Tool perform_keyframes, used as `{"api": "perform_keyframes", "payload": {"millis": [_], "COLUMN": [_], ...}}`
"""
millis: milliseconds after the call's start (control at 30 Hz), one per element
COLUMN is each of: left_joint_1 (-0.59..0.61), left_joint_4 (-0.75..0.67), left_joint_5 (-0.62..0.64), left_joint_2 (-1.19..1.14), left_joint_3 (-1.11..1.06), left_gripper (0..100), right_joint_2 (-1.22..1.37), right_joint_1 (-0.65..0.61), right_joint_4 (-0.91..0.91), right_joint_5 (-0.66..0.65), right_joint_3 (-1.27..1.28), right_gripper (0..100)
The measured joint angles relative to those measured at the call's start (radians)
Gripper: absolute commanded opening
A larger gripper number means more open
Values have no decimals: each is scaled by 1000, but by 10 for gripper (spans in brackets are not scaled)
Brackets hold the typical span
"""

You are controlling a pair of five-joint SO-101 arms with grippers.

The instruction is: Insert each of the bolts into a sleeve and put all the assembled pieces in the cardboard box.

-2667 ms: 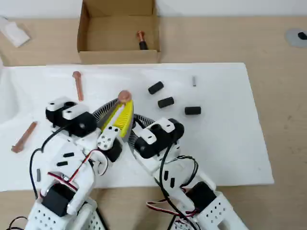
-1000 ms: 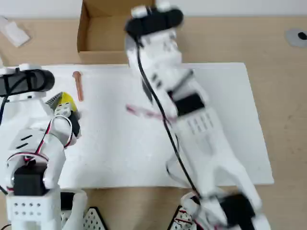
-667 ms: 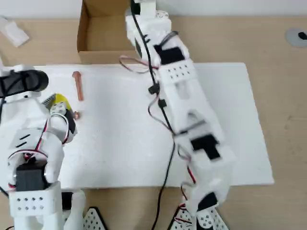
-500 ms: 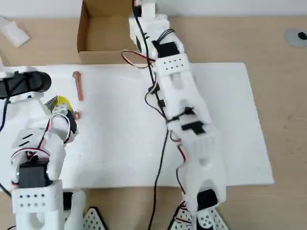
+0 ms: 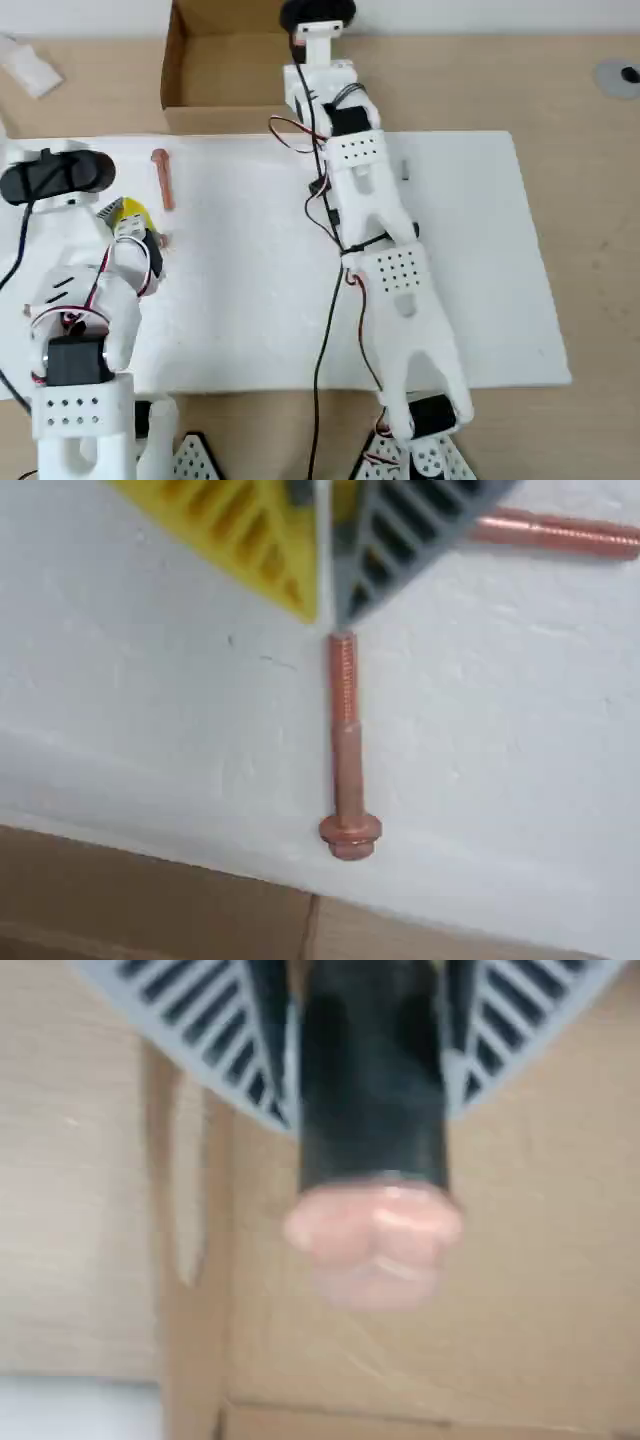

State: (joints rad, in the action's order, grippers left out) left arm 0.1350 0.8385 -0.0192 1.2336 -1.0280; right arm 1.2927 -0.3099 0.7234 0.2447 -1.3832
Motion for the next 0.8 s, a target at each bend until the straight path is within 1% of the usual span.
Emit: {"api": "perform_keyframes", "payload": {"millis": [133,433,633,700,800], "left_joint_1": [0,0,0,0,0], "left_joint_4": [-2,-2,-2,-2,-2], "left_joint_5": [0,0,2,2,2], "left_joint_2": [0,0,0,0,0], "left_joint_3": [-31,-44,-44,-44,-44], "left_gripper": [2,2,2,2,3], "right_joint_2": [14,48,49,49,49], "right_joint_1": [0,0,0,0,0], "right_joint_4": [0,0,2,2,2], "right_joint_5": [0,-71,-71,-71,-74], "right_joint_3": [-2,-12,-17,-17,-17], "right_gripper": [9,9,9,32,133]}}
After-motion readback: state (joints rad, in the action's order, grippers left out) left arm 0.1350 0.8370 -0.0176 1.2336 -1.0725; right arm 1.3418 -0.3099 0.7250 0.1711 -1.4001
